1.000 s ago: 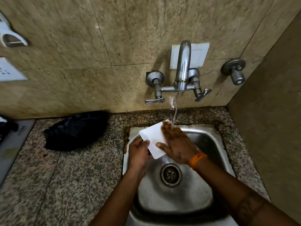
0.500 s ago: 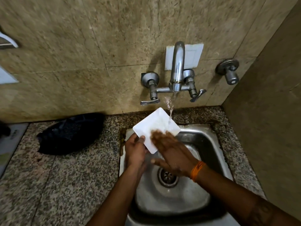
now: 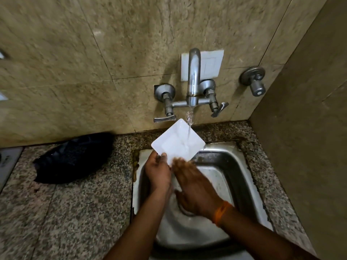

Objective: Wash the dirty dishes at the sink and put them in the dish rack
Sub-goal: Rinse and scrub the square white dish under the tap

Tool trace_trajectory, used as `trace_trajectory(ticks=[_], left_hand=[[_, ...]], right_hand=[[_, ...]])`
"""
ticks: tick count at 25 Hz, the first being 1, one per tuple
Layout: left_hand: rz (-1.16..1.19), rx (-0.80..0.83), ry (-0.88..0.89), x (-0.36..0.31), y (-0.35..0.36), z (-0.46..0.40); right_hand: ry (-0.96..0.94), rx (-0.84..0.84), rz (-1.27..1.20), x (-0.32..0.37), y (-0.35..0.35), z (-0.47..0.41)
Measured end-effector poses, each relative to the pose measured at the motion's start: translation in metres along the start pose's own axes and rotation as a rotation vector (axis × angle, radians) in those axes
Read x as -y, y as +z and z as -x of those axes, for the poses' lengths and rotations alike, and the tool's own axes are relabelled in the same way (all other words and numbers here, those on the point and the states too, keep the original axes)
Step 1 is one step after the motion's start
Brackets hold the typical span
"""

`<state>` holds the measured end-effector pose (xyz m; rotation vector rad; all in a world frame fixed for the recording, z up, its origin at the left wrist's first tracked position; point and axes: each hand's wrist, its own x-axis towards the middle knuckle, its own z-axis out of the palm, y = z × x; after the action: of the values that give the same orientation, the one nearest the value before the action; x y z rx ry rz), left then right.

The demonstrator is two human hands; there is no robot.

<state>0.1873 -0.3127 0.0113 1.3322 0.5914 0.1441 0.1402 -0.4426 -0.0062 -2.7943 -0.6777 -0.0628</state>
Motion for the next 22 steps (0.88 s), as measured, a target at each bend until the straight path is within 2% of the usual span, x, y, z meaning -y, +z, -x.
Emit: trace_trajectory(ticks=[1,2,5,7,10,11,14,17,18,19,21,22], left_hand=[[-0.020,-0.002,-0.005,0.003,-0.001,-0.003],[-0.031,0.001,-0.014,0.004,-0.002,-0.004],[-0.090,0.035,-0.005,0.005,-0.002,-0.003],[-0.215,0.077,0.055,0.001,-0.001,0.000],[-0.476,0.200,0.147,0.001,0.003,0.008],[-0.633,0.266,0.220,0.005,0.006,0.010],[-1.209,0.586,0.526,0.026,0.010,0.028],[-1.299,0.993,0.781,0.032,0.004,0.049],[-1.303,1.027,0.854,0.030,0.000,0.045],[-1.339,0.986,0.879,0.026,-0.003,0.035],[-1.445,0.805,0.742,0.013,-0.007,0.016],[-1.457,0.789,0.685,0.010,-0.005,0.014]], right_hand=[[-0.055,0.008,0.029,0.001,0.003,0.004],[-0.035,-0.021,0.029,-0.004,0.002,0.006],[0.318,-0.207,-0.237,-0.026,-0.016,0.004],[0.527,-0.244,-0.565,-0.036,-0.032,0.002],[0.732,-0.187,-1.332,-0.052,-0.051,-0.001],[0.789,-0.186,-1.420,-0.056,-0.051,-0.002],[0.913,-0.369,-1.364,-0.062,-0.044,-0.009],[0.945,-0.519,-1.316,-0.069,-0.037,-0.014],[0.942,-0.532,-1.346,-0.068,-0.036,-0.013],[0.941,-0.530,-1.365,-0.065,-0.033,-0.011],[0.941,-0.529,-1.393,-0.057,-0.026,-0.009],[0.944,-0.547,-1.405,-0.054,-0.023,-0.011]])
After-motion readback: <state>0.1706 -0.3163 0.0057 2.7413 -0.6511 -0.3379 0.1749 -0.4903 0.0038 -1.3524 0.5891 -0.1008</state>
